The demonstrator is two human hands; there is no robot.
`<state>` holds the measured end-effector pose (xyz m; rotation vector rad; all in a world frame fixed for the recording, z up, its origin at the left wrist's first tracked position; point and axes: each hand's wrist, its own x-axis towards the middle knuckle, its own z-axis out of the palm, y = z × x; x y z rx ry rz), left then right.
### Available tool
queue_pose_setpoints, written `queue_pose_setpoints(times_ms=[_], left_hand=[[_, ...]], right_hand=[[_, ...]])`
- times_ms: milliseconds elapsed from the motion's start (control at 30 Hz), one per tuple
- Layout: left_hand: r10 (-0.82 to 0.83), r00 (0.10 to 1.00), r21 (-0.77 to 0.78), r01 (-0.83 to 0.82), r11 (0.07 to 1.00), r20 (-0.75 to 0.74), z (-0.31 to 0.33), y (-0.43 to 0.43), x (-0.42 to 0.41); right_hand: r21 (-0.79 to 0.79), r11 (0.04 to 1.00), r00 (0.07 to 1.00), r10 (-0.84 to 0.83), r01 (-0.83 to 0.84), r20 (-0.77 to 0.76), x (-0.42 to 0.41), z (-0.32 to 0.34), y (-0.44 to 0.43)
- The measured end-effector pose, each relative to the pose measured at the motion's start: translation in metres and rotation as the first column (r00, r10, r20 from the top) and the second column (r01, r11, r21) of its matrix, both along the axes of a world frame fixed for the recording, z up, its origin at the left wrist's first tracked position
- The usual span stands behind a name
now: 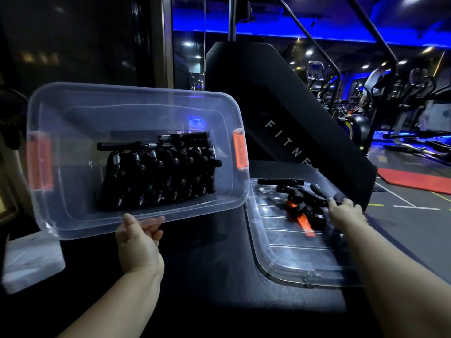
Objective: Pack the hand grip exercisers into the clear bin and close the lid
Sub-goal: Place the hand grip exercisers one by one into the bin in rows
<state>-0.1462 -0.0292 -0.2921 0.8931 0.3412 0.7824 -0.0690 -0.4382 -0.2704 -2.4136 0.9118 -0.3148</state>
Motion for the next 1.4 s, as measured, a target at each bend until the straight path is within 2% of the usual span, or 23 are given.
queue_pose_setpoints(times_ms=[133,400,767,933,1100,1300,1400], left_hand=[[-0.003,1.000,0.003,0.003,1.000,0.005,-0.002,0.001,0.001],[-0.027,1.000,0.010,0.027,1.000,-0.002,-0.004,0.003,0.001],[-0.013,1.000,-0.010,0.013,1.000,0.001,0.000,0.001,0.001],[-0.011,1.000,-0.011,0.012,1.000,0.006,0.000,0.000,0.000],[-0.019,1.000,-0.012,0.019,1.000,0.005,0.000,0.001,0.001],[-0.031,1.000,-0.010,0.031,0.999,0.001,0.000,0.001,0.000],[-0.027,1.000,-0.019,0.027,0.999,0.000,0.000,0.001,0.000]], right_hand=[[-0.065,0.998,1.000,0.001,-0.003,-0.029,-0.003,-0.004,-0.001],[0.006,1.000,0.998,0.010,-0.011,0.065,0.004,-0.003,-0.010],[-0.019,0.999,0.999,0.033,-0.033,-0.010,0.002,-0.004,-0.010],[0.005,1.000,1.000,-0.001,0.001,0.018,-0.002,-0.005,-0.008],[-0.060,0.998,0.990,0.035,-0.027,0.135,-0.006,-0.007,-0.002],[-0.139,0.986,0.991,0.101,-0.088,0.086,-0.014,-0.004,0.006],[-0.151,0.980,0.981,0.149,-0.130,0.124,-0.021,-0.001,0.016]])
